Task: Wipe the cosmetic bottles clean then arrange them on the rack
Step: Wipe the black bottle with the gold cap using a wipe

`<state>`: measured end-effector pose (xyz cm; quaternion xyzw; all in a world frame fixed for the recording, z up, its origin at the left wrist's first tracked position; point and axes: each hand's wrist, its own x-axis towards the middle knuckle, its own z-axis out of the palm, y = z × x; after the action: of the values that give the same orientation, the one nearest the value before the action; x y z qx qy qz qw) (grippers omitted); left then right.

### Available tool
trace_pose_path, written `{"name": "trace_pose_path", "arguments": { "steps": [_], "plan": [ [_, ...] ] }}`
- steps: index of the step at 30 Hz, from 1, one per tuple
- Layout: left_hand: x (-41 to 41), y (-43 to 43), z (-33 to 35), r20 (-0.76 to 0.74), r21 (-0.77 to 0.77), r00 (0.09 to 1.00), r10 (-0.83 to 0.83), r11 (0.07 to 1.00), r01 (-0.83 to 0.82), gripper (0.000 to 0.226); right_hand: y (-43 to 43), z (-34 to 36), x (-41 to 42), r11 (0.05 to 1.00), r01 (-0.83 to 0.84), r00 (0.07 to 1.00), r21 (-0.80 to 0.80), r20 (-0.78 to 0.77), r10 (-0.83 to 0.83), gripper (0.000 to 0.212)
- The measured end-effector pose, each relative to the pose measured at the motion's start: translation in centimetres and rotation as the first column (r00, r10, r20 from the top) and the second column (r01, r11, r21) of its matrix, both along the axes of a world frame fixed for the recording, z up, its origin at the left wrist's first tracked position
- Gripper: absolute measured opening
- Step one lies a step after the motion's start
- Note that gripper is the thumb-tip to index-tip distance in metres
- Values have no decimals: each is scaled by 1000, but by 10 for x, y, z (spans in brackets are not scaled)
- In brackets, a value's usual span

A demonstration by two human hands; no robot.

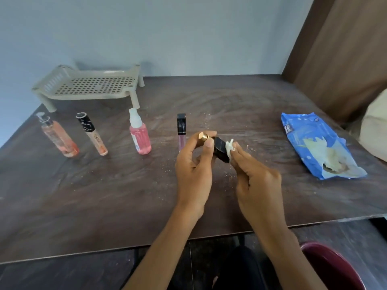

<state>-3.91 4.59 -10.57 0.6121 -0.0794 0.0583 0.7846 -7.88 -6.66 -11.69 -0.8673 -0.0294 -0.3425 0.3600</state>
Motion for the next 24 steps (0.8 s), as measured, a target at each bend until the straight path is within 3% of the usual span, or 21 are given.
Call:
{"name": "trace_pose_path", "arguments": {
  "steps": [8, 16, 20, 24],
  "plan": [
    [-18, 5, 4, 40, -11, 999, -8, 1000, 8, 22, 26, 22, -5, 996, -70, 997, 52, 46, 68, 42],
    [-17, 18, -7, 70, 113, 995, 69, 991, -77, 17, 19, 2, -17, 998, 53, 997, 29, -52, -52, 32],
    [-21, 19, -2, 112, 139, 991, 68, 987, -84, 16, 34, 14, -13, 998, 47, 998, 51, 34, -49, 34],
    [-18, 23, -3, 149, 175, 986, 78, 979, -104, 16, 39, 15, -18, 984, 33, 996, 175, 80, -47, 25]
  ]
}}
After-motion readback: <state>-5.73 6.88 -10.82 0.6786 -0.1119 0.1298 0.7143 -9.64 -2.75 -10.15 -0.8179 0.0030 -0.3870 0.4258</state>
